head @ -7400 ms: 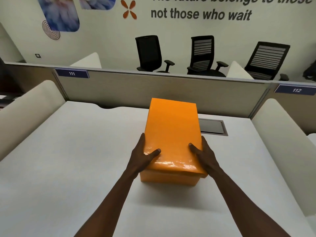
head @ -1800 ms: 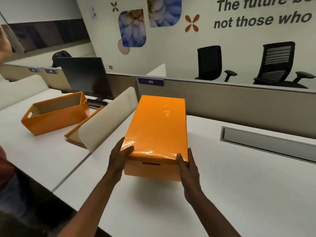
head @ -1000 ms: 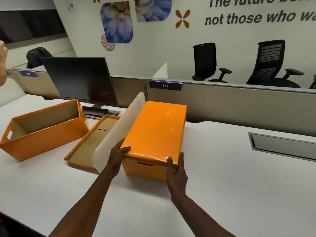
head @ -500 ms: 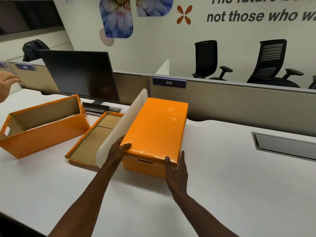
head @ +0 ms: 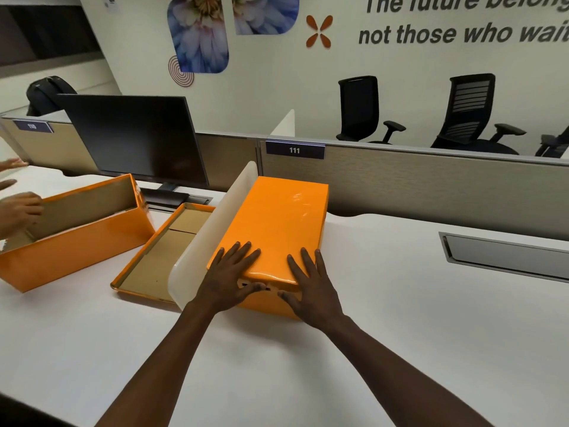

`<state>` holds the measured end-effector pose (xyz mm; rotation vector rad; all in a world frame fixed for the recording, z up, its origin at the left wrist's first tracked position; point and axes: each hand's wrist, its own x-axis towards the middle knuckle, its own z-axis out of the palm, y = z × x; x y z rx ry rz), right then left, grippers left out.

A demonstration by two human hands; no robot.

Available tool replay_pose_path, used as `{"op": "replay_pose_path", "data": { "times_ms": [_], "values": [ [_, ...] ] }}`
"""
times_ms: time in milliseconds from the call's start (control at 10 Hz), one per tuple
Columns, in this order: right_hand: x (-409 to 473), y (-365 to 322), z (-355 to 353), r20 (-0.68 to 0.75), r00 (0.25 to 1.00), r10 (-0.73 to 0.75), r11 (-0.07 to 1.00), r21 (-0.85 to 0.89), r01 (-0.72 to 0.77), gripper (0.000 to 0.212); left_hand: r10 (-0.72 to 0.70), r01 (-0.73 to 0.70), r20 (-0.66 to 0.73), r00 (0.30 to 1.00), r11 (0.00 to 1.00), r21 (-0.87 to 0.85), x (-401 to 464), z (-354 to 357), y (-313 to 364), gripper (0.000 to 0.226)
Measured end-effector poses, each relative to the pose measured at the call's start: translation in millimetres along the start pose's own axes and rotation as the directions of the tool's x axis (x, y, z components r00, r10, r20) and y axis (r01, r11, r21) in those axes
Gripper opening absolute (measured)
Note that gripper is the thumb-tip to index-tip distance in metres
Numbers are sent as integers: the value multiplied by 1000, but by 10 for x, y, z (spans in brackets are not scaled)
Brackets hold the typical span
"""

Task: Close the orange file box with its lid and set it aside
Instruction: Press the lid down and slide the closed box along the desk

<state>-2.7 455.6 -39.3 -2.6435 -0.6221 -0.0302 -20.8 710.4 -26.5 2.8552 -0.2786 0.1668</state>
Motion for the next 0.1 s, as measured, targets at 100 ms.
{"op": "replay_pose_path", "data": {
  "times_ms": [100],
  "values": [
    [2, 16, -135, 27, 999, -44, 999, -5, 44, 95, -34, 35, 11, 999, 999, -36, 62, -81, 65, 110]
  ]
}}
